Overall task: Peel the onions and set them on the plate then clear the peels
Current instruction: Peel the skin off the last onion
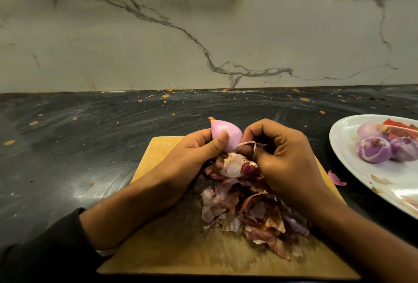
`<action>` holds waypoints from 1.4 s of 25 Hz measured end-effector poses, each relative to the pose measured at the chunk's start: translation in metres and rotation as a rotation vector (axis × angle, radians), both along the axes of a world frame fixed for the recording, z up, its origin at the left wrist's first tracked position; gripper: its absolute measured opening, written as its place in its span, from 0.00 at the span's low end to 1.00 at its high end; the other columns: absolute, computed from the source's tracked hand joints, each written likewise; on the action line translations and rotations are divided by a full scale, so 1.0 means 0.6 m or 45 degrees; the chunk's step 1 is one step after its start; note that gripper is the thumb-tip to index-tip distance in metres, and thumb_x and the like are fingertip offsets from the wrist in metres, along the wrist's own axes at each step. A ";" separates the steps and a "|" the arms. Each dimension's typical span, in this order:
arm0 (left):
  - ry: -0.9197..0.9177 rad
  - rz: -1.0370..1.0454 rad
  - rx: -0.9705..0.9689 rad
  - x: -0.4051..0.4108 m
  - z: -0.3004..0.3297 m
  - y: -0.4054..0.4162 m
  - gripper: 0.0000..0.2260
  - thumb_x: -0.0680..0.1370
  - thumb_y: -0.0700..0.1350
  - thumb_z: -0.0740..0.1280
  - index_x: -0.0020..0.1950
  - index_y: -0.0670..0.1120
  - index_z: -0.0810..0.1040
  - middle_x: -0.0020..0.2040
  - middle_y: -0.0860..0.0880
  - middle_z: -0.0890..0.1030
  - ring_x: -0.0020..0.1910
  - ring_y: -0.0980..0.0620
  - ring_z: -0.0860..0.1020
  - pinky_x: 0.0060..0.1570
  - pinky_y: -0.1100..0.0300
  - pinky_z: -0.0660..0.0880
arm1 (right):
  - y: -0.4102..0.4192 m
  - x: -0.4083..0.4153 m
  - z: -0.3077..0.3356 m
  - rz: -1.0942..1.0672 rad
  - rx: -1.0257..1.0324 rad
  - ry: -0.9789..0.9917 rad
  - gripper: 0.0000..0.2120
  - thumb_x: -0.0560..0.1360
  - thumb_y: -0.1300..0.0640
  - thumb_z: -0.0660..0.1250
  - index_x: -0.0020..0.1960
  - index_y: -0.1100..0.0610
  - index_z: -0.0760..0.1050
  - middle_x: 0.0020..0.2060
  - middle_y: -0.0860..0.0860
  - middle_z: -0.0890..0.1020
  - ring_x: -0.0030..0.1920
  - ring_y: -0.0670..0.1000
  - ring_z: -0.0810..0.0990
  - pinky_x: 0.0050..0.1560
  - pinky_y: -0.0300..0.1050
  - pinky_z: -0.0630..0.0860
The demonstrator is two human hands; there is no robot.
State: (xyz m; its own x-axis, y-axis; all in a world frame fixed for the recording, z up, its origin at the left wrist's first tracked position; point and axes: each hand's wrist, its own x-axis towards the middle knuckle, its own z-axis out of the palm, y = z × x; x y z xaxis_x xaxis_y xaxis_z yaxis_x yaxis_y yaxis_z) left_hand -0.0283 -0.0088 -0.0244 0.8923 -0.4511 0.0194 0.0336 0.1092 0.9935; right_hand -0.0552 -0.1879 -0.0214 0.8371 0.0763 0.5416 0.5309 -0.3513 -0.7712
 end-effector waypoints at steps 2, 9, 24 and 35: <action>0.019 0.011 -0.013 0.000 0.002 -0.001 0.22 0.79 0.53 0.66 0.56 0.32 0.76 0.38 0.41 0.73 0.29 0.55 0.71 0.32 0.65 0.70 | 0.000 0.000 0.000 -0.012 -0.033 -0.031 0.11 0.73 0.70 0.72 0.41 0.55 0.79 0.34 0.46 0.81 0.36 0.44 0.78 0.36 0.36 0.74; 0.049 0.049 -0.086 -0.003 0.004 0.001 0.28 0.76 0.55 0.67 0.61 0.30 0.73 0.47 0.29 0.75 0.42 0.44 0.75 0.50 0.51 0.76 | 0.002 0.001 0.002 0.036 0.019 0.001 0.11 0.74 0.69 0.71 0.41 0.55 0.77 0.34 0.46 0.80 0.36 0.42 0.77 0.37 0.34 0.73; -0.147 0.230 -0.081 0.009 0.004 0.008 0.19 0.76 0.48 0.71 0.66 0.51 0.76 0.51 0.46 0.81 0.46 0.50 0.77 0.53 0.50 0.74 | 0.002 0.004 -0.008 0.004 -0.185 0.208 0.14 0.81 0.47 0.55 0.47 0.48 0.78 0.40 0.49 0.81 0.43 0.47 0.79 0.43 0.44 0.74; -0.424 0.269 0.138 -0.006 0.010 0.005 0.21 0.71 0.46 0.73 0.62 0.50 0.73 0.52 0.48 0.81 0.46 0.54 0.81 0.42 0.60 0.81 | -0.006 0.003 0.000 -0.070 -0.004 0.098 0.03 0.77 0.53 0.71 0.46 0.52 0.82 0.38 0.46 0.84 0.41 0.44 0.83 0.41 0.36 0.78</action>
State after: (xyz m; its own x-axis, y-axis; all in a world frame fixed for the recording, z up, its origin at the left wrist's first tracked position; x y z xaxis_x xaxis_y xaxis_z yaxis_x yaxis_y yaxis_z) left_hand -0.0321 -0.0056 -0.0186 0.9185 -0.2738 0.2854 -0.3040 -0.0270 0.9523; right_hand -0.0531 -0.1916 -0.0212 0.8792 0.0306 0.4756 0.4501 -0.3812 -0.8076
